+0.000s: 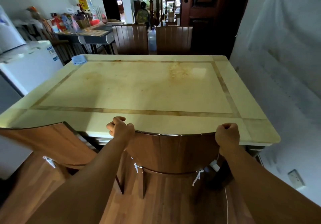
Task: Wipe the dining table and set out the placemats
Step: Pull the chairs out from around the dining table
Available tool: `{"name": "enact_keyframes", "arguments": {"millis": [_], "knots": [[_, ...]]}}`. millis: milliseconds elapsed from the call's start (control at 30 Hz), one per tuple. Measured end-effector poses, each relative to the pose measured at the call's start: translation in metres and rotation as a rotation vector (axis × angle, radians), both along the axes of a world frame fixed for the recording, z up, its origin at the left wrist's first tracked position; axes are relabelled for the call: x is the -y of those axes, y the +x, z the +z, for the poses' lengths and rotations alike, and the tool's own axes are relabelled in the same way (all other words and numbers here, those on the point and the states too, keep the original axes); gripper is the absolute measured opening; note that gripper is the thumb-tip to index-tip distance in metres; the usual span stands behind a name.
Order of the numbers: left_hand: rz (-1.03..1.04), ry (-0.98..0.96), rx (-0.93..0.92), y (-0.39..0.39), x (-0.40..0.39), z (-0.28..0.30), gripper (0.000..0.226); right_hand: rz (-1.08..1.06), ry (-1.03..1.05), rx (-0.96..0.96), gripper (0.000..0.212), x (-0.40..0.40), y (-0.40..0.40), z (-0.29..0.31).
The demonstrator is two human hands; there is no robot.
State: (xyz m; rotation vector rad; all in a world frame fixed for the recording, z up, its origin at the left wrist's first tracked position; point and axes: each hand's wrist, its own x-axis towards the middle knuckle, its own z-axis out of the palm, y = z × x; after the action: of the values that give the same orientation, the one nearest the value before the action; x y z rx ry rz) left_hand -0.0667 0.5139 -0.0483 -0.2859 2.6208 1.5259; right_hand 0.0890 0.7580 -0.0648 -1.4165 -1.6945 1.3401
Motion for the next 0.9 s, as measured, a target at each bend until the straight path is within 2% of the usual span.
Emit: {"name": "enact_keyframes", "arguments": {"millis": [267,367,500,600,667,767,900], "knots": [[-0.004,-0.090,-0.006,-0.007,-0.002,-0.006,0.026,0.026,-0.028,-0.015,0.006,0.000,-0.001,0.002],[-0.057,-0.221,-0.048,-0.002,-0.004,-0.003,0.028,0.050,-0.033,-0.008,0.008,0.001,0.005,0.006],[-0.103,-0.378,-0.127,0.007,-0.008,0.000,0.037,0.120,-0.034,0.035,0.034,0.004,0.012,0.014],[-0.166,-0.429,-0.262,0.020,-0.021,0.007,0.038,0.123,0.123,0.048,0.043,0.009,0.020,0.021],[-0.252,-0.330,-0.358,0.034,-0.035,0.015,0.035,0.110,0.222,-0.017,0.038,0.016,0.025,0.030],[-0.351,0.005,-0.349,0.058,-0.060,0.028,0.025,0.103,0.309,-0.139,0.027,0.024,0.030,0.048],[-0.468,0.168,-0.336,0.089,-0.098,0.045,0.017,0.129,0.333,-0.240,0.020,0.018,0.042,0.071]]}}
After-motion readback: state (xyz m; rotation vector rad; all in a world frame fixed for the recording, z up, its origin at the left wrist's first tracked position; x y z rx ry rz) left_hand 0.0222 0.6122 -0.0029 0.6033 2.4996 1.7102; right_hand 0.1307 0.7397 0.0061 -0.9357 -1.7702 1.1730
